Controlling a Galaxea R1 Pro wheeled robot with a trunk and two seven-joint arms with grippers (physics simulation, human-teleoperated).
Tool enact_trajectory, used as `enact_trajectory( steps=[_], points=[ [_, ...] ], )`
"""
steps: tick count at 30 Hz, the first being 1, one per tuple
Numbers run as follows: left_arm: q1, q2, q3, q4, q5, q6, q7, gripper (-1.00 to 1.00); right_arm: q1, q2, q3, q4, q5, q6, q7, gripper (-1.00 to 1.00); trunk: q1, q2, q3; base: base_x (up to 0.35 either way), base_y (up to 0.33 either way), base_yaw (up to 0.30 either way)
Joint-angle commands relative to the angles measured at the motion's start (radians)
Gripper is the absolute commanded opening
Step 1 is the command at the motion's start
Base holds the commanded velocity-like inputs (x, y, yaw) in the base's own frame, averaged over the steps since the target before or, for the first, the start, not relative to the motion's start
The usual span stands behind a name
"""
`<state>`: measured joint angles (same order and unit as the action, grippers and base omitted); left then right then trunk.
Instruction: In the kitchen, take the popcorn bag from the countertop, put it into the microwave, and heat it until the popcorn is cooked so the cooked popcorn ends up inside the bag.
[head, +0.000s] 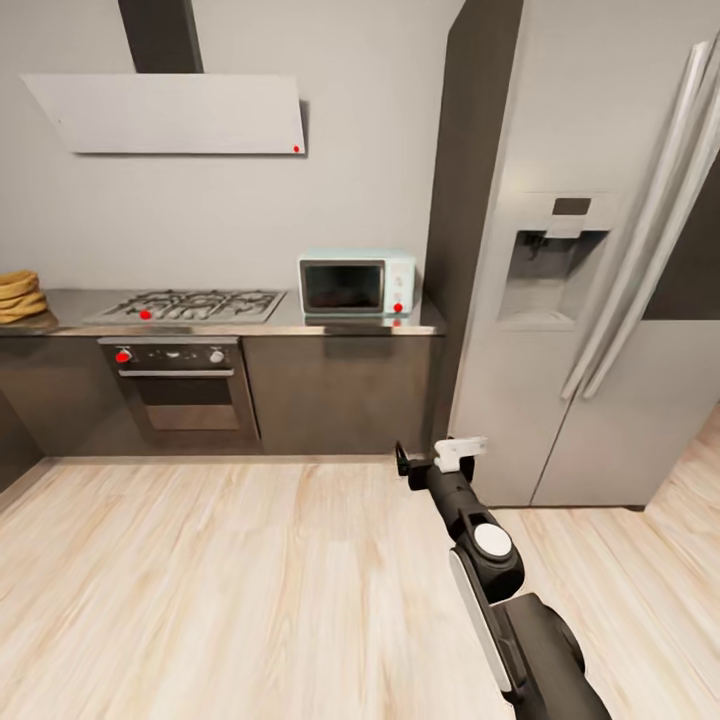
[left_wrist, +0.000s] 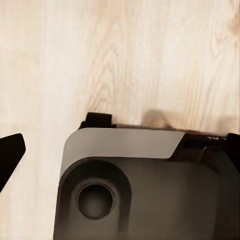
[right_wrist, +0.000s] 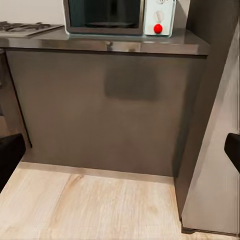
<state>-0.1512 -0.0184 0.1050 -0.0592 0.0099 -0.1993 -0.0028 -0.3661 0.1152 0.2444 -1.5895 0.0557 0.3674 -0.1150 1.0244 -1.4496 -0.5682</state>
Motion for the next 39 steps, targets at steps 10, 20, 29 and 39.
enact_trajectory(
  steps=[10,20,29,39],
  points=[
    [-0.001,-0.007,0.006,0.001,0.001,-0.003,0.000,1.00,-0.114,0.020,0.042,-0.003,0.003,0.236,-0.019,1.00,0.001,0.000,-0.001,0.344,0.033,0.000],
    [0.002,-0.008,0.005,0.001,0.001,-0.003,0.000,1.00,-0.119,0.044,0.017,-0.005,-0.004,0.278,-0.040,1.00,0.001,0.000,-0.001,0.344,0.000,0.000],
    [0.002,-0.008,0.005,0.001,0.001,-0.003,0.000,1.00,-0.140,0.044,-0.014,-0.005,-0.007,0.269,-0.043,1.00,0.001,0.000,-0.001,0.344,0.000,0.000],
    [0.001,-0.008,0.005,0.001,0.001,-0.003,0.000,1.00,-0.189,0.031,-0.012,-0.004,-0.007,0.228,-0.036,1.00,0.001,0.000,-0.001,0.344,0.000,0.000]
  ],
)
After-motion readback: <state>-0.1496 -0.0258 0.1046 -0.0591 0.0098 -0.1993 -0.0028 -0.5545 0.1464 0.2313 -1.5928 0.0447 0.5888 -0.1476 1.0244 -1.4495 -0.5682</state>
